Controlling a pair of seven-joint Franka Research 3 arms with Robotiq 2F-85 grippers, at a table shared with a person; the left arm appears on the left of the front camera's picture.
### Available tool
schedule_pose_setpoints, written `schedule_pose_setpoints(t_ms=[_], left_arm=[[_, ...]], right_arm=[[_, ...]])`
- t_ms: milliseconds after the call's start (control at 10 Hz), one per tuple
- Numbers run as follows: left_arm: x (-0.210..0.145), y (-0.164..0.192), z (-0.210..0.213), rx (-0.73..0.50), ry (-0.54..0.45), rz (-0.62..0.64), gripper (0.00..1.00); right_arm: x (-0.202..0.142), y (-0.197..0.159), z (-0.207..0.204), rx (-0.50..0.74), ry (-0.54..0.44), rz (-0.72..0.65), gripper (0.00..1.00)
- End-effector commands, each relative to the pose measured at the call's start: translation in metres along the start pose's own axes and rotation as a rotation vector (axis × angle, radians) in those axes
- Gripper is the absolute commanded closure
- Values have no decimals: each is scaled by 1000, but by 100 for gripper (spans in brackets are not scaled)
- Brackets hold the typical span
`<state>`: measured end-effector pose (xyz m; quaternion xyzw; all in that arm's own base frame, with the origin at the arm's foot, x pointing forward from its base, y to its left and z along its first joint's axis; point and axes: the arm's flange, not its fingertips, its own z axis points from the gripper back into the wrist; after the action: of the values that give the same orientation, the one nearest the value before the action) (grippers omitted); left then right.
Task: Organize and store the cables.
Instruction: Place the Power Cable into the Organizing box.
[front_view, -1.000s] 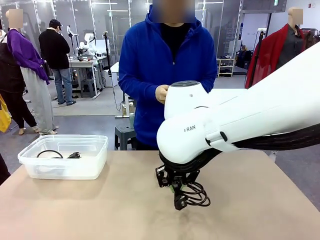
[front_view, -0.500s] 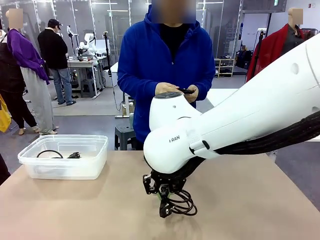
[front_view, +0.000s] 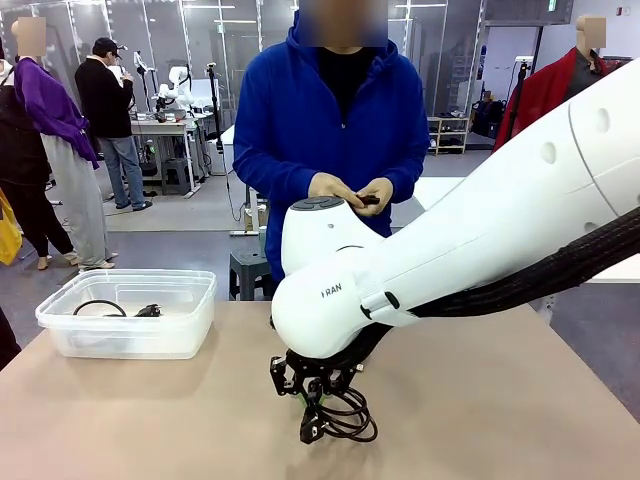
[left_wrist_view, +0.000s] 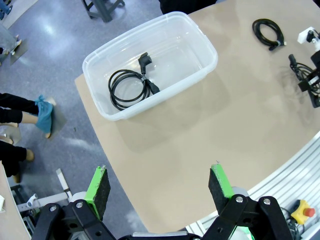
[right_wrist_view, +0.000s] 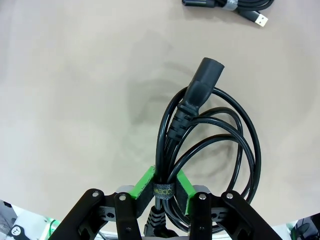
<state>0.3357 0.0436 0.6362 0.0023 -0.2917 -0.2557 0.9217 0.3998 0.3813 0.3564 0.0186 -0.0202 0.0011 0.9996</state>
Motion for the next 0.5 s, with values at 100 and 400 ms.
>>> schedule_pose_setpoints(t_ms=[100, 400], left_arm=[[-1, 0, 0, -1, -1, -7, 0], [-1, 0, 0, -1, -1, -7, 0]], right_arm=[[7, 16, -15, 20, -25, -55, 93], [9, 14, -27, 27, -4, -56, 93]])
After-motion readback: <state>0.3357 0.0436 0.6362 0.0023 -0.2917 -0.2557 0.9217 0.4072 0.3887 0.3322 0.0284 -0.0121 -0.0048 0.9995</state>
